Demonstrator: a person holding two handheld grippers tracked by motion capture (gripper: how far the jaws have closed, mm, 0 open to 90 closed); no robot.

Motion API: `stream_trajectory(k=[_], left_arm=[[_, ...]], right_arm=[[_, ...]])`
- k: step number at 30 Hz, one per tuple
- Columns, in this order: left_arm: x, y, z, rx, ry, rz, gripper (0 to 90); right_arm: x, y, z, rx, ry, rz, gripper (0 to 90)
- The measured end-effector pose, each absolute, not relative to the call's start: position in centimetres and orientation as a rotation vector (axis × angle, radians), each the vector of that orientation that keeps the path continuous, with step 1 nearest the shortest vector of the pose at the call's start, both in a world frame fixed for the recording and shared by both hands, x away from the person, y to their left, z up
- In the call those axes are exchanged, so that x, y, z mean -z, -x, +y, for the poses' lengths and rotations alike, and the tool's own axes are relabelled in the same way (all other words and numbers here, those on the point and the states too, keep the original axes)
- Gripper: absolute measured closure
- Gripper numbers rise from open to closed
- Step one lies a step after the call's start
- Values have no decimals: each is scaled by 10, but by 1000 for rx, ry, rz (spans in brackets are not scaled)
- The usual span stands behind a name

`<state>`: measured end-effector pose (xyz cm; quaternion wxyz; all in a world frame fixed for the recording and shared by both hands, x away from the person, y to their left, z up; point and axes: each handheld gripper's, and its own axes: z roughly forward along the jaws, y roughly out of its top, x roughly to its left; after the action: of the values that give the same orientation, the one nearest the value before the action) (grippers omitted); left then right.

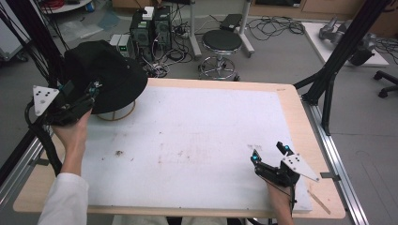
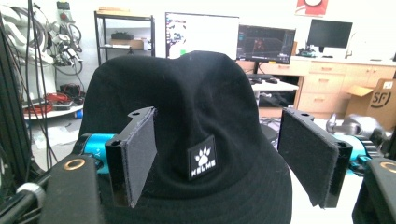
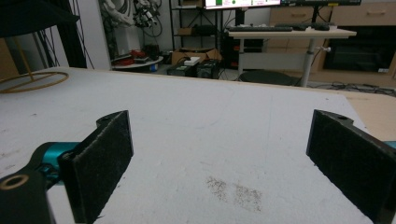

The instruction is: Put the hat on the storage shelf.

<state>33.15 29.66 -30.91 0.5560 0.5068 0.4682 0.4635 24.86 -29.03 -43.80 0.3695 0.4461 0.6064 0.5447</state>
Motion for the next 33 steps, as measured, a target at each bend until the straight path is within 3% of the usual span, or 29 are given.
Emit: stream_trajectory(k=[12,24,33], left_arm=[[339,-313,304,-1133,-1203,1142,259],[373,-288,302,-1087,-1206,1117,249],[373,-279,295,-1069,-1223,1105,247]], right_arm=[[438,-248,-293,-1414,-1191,1564,64],[438,-249,-292,-1406,-1195,1567,65],[438,-249,-292,-1410,-1193,1570,65]])
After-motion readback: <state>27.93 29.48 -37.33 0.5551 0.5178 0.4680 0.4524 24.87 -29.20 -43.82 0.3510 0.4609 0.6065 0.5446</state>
